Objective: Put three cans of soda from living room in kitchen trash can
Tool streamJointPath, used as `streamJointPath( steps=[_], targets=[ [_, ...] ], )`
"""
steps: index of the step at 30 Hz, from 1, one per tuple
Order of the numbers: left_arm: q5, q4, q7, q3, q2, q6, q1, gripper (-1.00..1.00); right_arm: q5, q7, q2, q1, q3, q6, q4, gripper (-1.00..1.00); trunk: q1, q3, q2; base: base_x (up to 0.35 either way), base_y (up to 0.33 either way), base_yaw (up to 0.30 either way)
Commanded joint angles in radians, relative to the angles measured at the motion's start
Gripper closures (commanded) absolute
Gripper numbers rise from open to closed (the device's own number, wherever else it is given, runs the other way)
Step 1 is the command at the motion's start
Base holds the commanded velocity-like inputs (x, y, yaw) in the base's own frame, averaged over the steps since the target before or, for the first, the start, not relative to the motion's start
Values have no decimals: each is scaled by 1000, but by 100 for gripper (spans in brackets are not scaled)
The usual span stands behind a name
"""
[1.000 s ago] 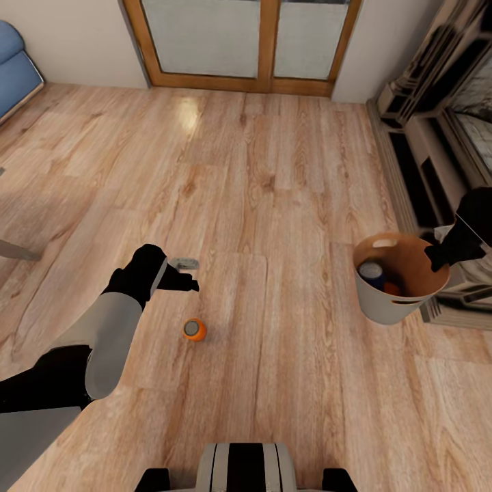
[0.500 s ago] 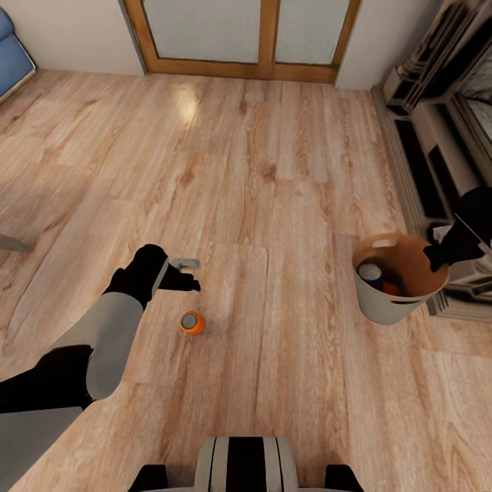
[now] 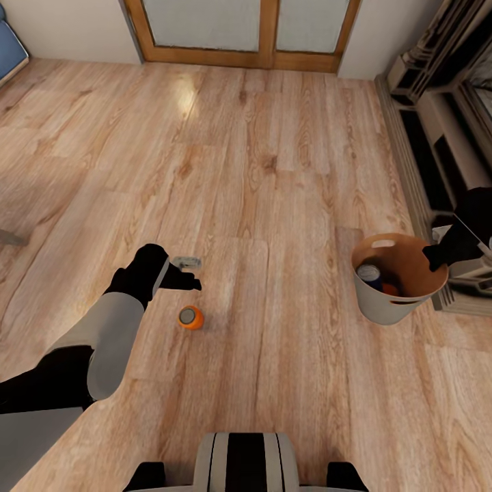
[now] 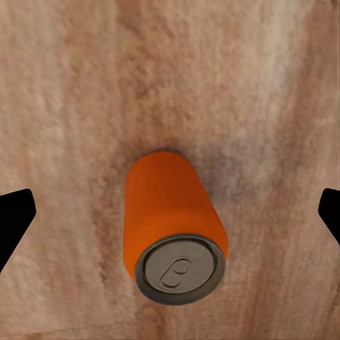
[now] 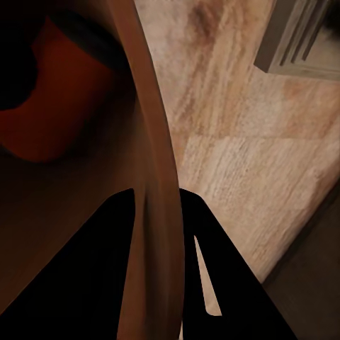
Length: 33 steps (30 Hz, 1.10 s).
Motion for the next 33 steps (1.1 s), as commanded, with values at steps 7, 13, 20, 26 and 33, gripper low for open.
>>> streamJointPath(
  steps=[7,13,20,26,33],
  targets=[
    [1,-1,0,0,0,-10,-1,-100,-2,1,2,0,2,1,0,100,0,-1,0,0,0,0],
    [2,0,0,0,-2,-38,0,-100,-2,1,0,1,3,1,0,100,0,-1,0,-120,-17,0],
    [2,-1,0,0,-3,-45,0,-100,-2,1,1,1,3,1,0,100,0,-1,0,-94,-22,0],
    [2,0,0,0,-4,-46,0,-100,-2,1,1,1,3,1,0,100,11,-10,-21,-10,-2,0],
    [2,1,1,0,-5,-46,0,-100,-3,1,2,1,3,1,0,100,28,-40,-50,-1,0,0]
  ],
)
